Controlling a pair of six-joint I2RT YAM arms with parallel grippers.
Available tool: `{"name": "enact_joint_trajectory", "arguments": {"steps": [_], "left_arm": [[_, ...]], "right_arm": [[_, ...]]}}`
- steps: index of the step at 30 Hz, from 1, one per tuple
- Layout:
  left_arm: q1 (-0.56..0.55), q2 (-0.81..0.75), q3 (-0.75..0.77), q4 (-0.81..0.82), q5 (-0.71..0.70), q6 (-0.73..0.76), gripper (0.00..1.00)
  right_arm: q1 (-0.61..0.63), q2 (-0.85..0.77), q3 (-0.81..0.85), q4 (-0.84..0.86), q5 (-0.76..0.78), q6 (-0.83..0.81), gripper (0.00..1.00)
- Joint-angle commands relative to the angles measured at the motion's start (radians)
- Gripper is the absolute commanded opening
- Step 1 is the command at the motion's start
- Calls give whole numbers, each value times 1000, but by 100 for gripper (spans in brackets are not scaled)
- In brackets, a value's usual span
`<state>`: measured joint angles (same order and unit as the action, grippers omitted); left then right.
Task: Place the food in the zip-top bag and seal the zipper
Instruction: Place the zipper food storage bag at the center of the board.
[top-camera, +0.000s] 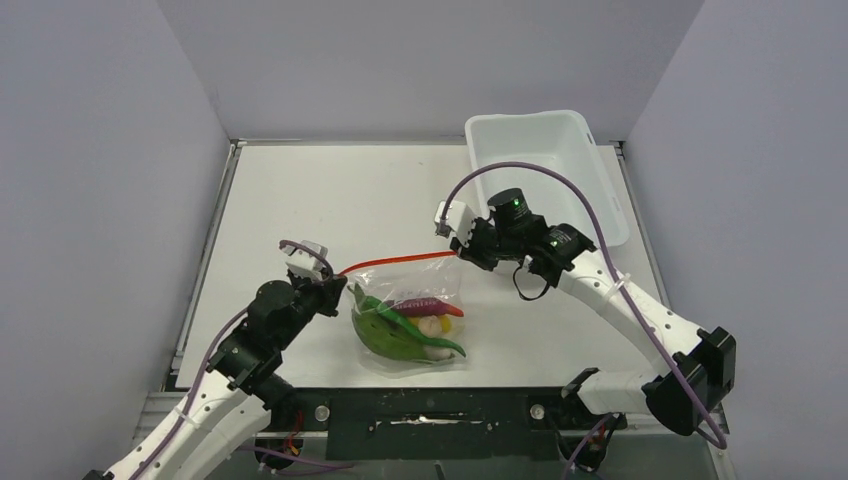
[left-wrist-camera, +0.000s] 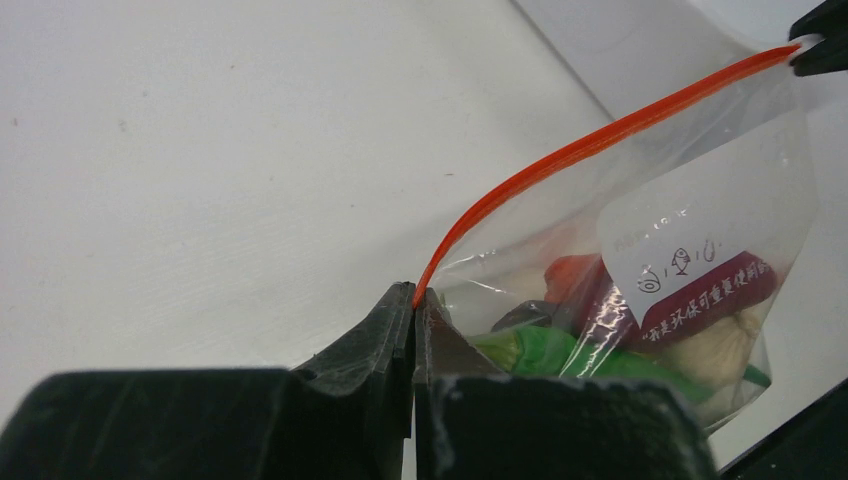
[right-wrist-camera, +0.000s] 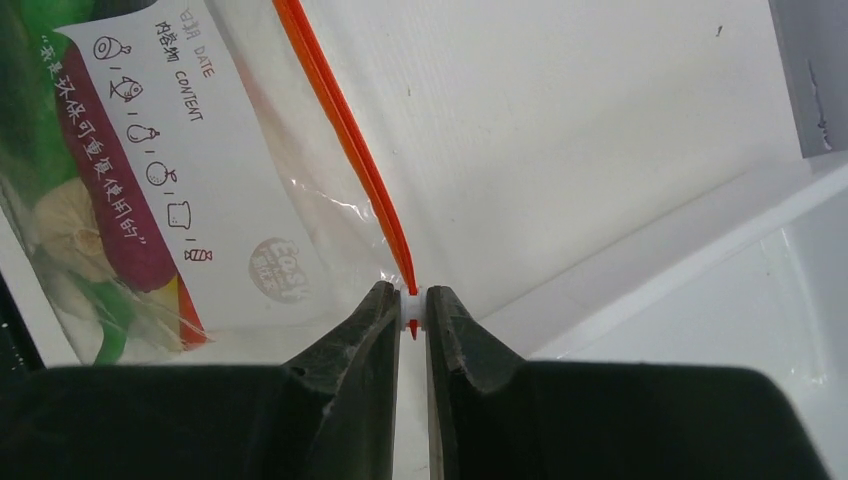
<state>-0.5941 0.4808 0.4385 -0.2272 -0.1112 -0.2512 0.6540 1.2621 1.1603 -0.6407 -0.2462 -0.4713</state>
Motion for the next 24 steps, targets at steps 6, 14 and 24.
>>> {"name": "enact_joint_trajectory", "arguments": {"steps": [6, 14, 24], "left_arm": [[5, 77, 41, 159, -163, 12, 0], [7, 170, 38, 224, -201, 7, 0], [9, 177, 56, 255, -255, 30, 8]], "right_arm": [[-53, 65, 107, 262, -48, -50, 7], [-67, 149, 177, 307, -40, -6, 19], [-53, 13, 115, 411, 65, 235, 65]]}}
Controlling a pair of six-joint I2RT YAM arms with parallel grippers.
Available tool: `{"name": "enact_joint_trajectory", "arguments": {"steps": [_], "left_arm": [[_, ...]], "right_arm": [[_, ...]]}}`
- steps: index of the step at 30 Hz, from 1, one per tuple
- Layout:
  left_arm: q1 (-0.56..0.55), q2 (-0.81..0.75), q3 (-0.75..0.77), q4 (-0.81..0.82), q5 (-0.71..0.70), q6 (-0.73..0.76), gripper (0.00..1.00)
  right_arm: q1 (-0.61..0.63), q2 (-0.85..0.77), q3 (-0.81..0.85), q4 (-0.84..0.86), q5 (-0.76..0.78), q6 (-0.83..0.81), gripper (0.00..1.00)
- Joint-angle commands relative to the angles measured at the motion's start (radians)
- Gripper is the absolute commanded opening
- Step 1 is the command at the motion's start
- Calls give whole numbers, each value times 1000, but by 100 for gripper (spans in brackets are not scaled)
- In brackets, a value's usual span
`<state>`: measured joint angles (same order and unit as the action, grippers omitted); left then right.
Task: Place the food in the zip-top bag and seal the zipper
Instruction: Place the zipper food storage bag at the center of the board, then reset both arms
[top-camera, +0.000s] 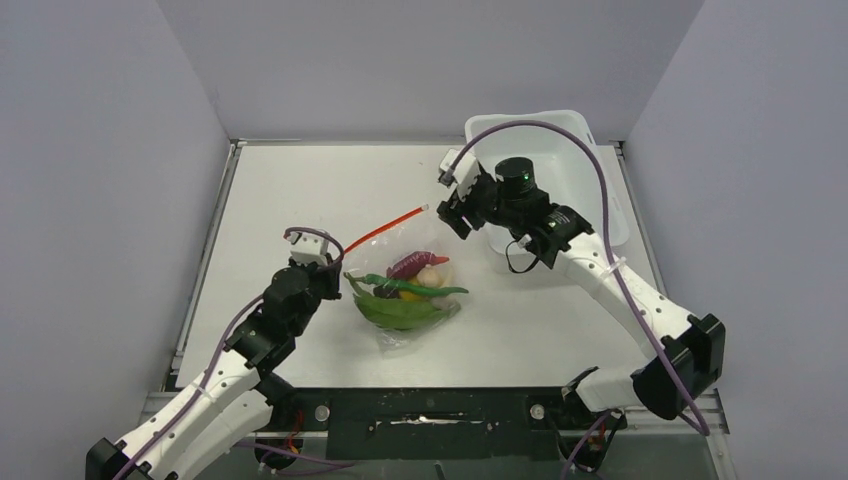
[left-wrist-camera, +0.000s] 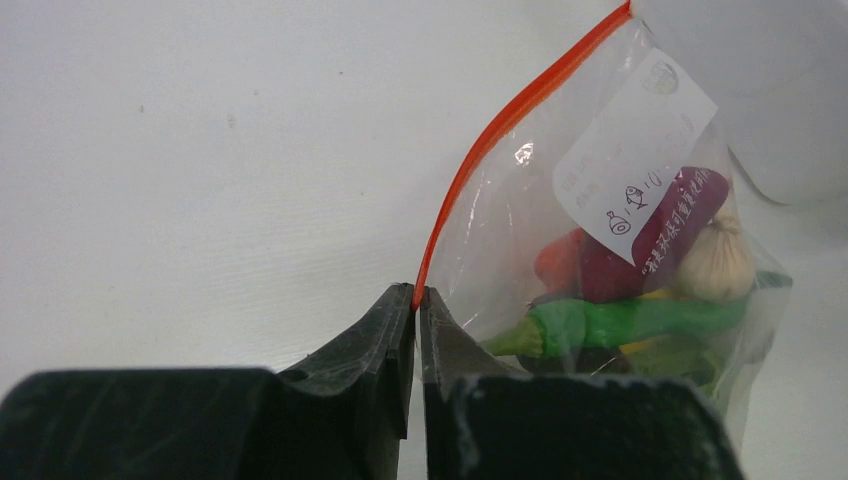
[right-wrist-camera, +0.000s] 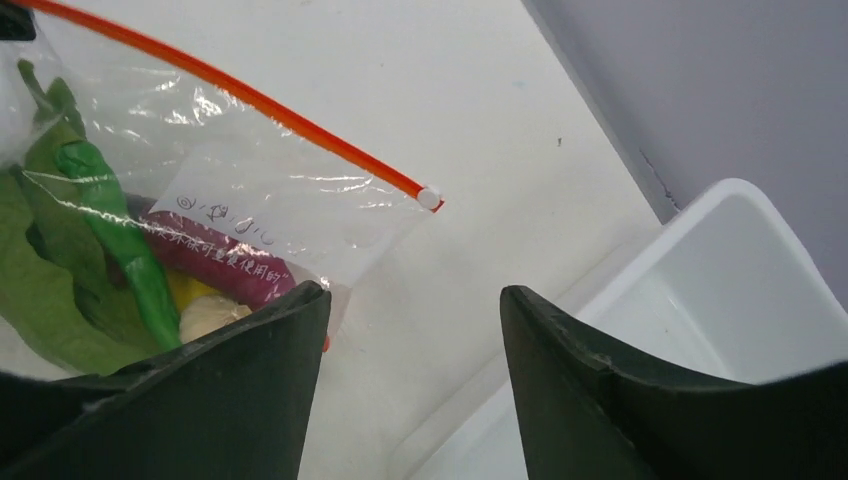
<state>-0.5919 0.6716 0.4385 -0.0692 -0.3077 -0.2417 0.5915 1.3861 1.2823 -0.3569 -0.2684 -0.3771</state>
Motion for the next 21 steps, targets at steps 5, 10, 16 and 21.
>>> {"name": "enact_joint_trajectory", "arguments": {"steps": [5, 10, 16, 21], "left_arm": [[7, -20, 90, 61, -92, 28, 39], [8, -14, 179, -69, -122, -10, 56], [8, -63, 294, -175, -120, -107, 68], [7, -128, 347, -184, -78, -226, 70]], "right_arm": [[22, -226, -76, 166, 133, 287, 99], [26, -306, -117, 148, 217, 475, 98], [27, -359, -133, 77, 313, 729, 98], [28, -406, -159, 45, 360, 886, 98]]}}
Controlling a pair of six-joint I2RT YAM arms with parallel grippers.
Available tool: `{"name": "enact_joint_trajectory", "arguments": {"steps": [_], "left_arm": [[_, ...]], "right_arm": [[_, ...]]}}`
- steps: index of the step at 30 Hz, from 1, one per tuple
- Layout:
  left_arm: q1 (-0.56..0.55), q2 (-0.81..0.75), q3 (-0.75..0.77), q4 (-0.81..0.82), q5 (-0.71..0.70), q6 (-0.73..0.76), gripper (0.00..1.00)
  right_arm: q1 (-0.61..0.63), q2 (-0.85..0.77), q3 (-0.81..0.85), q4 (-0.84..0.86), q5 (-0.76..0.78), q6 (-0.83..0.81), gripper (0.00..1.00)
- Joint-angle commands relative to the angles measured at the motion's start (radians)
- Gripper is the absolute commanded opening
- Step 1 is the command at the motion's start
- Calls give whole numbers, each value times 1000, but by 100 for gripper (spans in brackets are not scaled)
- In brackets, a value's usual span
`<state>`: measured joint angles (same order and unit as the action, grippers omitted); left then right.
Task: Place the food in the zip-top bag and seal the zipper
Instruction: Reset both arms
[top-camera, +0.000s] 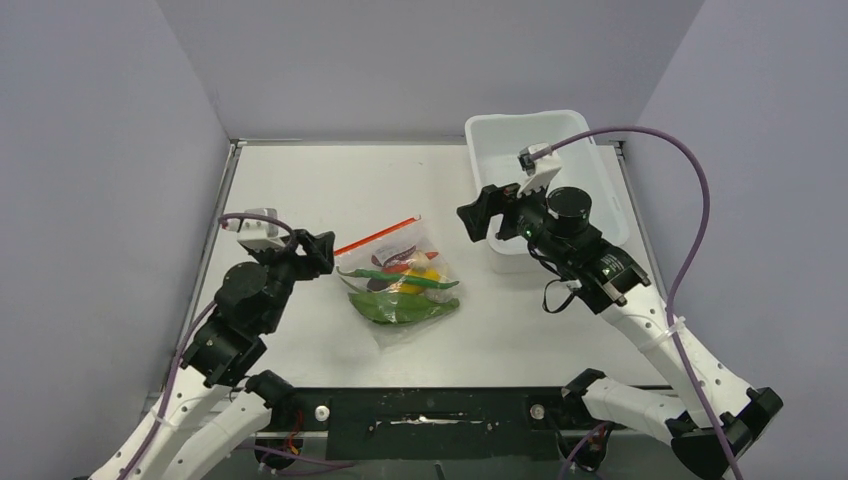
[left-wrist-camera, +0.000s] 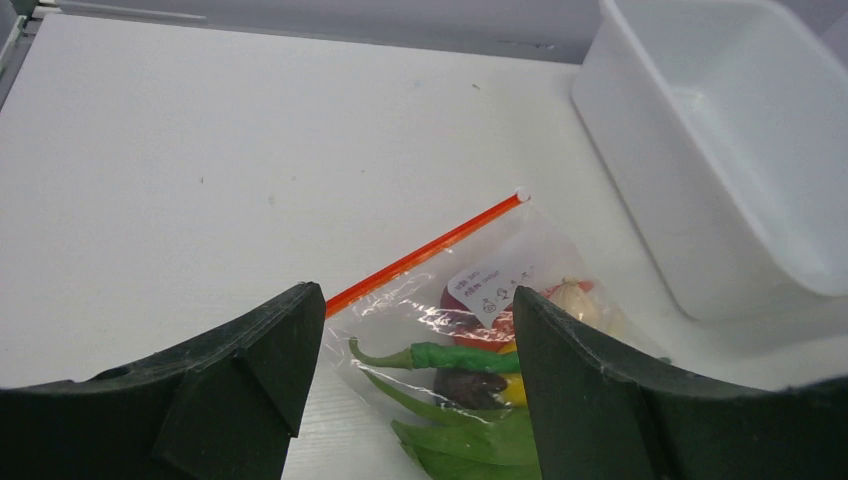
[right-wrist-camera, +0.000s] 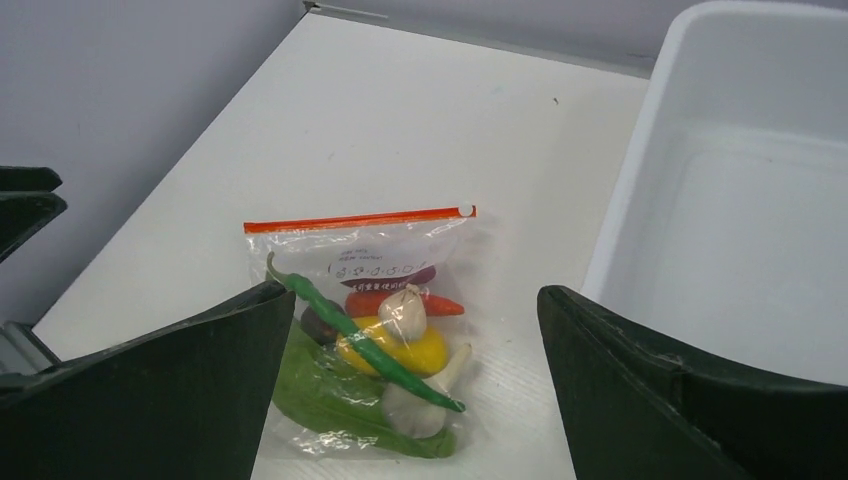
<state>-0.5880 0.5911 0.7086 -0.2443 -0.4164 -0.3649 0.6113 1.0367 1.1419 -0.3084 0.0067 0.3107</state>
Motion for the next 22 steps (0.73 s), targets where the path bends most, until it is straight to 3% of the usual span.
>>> {"name": "enact_joint_trajectory", "arguments": {"steps": [1, 14, 22], "left_arm": [[3, -56, 88, -12, 49, -106, 70], [4, -70, 146, -76, 126, -175, 72], [3, -118, 80, 5, 200, -149, 72]], "right_arm": [[8, -69, -29, -12, 106, 230, 98], [8, -205, -98, -120, 276, 288, 98], [7, -248, -136, -122, 307, 292, 98]]}}
